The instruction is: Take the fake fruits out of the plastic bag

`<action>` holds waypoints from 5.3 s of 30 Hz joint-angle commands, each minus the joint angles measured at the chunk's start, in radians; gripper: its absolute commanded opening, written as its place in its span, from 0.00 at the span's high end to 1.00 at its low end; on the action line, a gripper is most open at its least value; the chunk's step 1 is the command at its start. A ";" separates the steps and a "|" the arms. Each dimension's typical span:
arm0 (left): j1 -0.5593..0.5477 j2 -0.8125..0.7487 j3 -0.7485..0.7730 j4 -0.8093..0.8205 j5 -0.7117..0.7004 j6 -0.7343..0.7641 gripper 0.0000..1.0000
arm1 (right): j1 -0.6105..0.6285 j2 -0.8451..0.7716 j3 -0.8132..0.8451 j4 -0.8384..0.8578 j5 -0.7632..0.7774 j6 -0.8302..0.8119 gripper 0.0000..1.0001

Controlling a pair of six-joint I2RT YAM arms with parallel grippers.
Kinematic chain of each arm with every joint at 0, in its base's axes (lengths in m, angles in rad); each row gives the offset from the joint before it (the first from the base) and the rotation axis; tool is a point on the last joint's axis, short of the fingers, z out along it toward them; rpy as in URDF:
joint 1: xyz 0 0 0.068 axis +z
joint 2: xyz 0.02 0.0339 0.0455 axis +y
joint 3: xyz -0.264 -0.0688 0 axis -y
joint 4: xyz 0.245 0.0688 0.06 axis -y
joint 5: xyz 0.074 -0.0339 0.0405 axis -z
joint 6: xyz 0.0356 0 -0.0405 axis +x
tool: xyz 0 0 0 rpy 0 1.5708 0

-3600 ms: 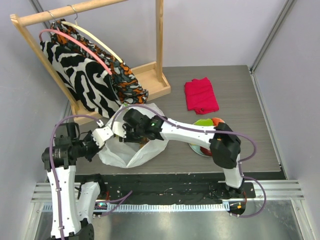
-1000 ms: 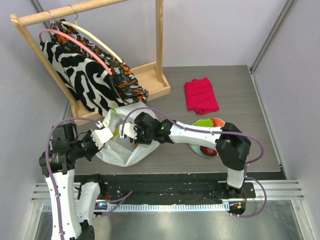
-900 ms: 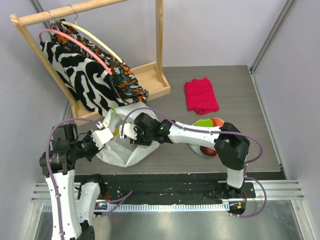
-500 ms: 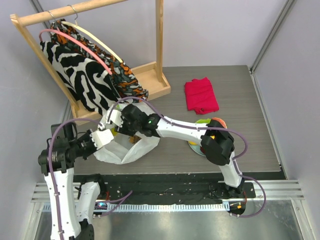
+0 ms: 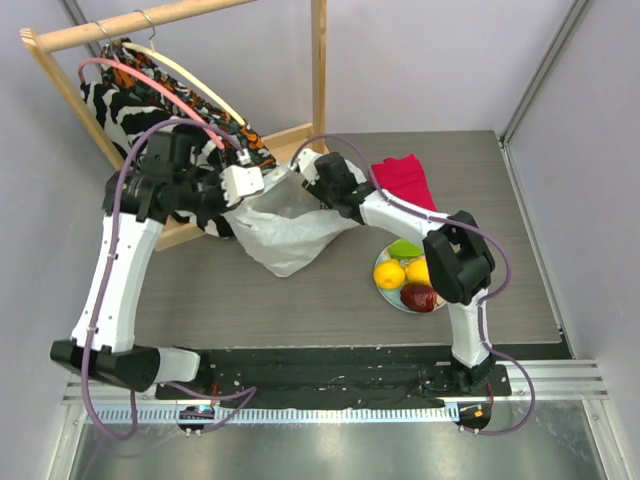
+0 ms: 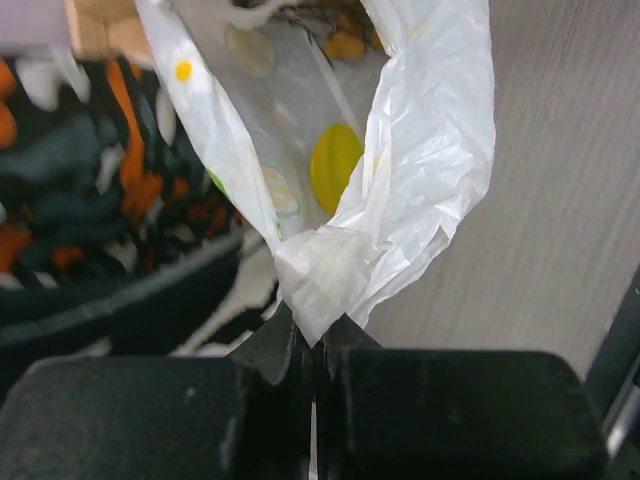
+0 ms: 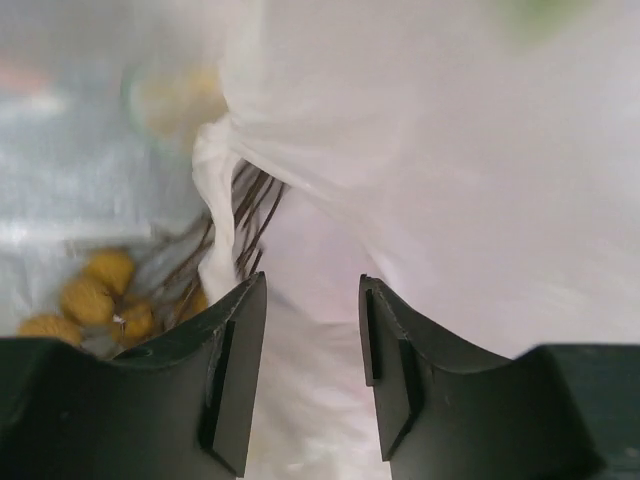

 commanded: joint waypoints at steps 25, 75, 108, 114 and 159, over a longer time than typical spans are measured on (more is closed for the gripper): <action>-0.259 -0.389 -0.534 -0.291 -0.248 -0.199 1.00 | 0.296 -0.207 -0.164 -0.015 -0.321 0.243 0.55; -0.239 -0.377 -0.456 -0.257 -0.096 -0.246 1.00 | 0.388 0.252 0.336 -0.277 -0.121 -0.323 0.21; -0.234 -0.420 -0.383 -0.242 -0.054 -0.308 1.00 | 0.339 -0.145 -0.068 -0.350 -0.146 -0.099 0.98; -0.233 -0.404 -0.346 -0.262 0.051 -0.358 1.00 | 0.329 -0.102 0.134 -0.440 -0.467 0.143 0.61; -0.230 -0.337 -0.341 -0.165 0.004 -0.423 1.00 | 0.364 0.268 0.407 -0.270 -0.495 0.407 0.79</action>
